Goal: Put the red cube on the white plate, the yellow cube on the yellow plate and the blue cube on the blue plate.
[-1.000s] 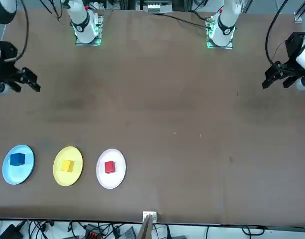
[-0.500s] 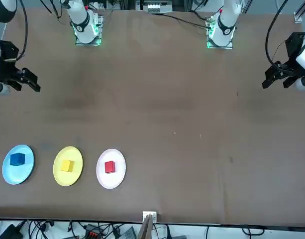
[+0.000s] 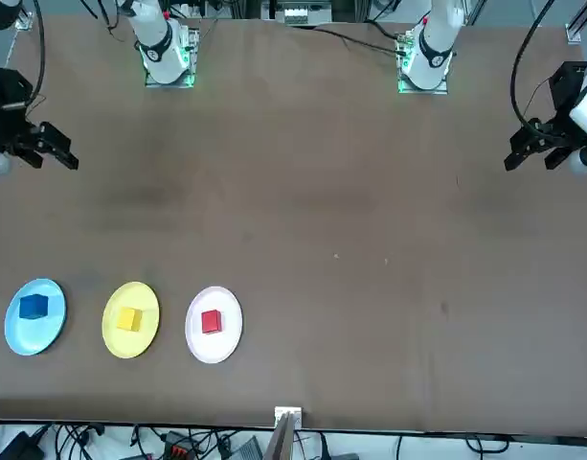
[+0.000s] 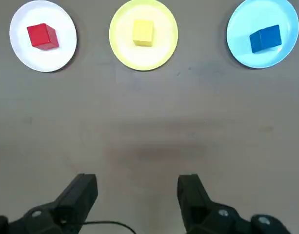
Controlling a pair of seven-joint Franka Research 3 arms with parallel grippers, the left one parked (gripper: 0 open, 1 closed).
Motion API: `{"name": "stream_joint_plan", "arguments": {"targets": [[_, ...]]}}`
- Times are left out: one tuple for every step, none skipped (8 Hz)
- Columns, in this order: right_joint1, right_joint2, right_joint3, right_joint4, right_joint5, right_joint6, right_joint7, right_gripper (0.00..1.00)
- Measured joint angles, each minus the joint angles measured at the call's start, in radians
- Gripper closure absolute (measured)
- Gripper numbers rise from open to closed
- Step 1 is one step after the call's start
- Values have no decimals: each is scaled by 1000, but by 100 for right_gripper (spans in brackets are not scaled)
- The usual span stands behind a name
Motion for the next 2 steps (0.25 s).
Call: {"name": "stream_joint_plan", "arguments": {"targets": [[0,0,0,2,0,0,1,0],[0,0,0,3,0,0,1,0]]}}
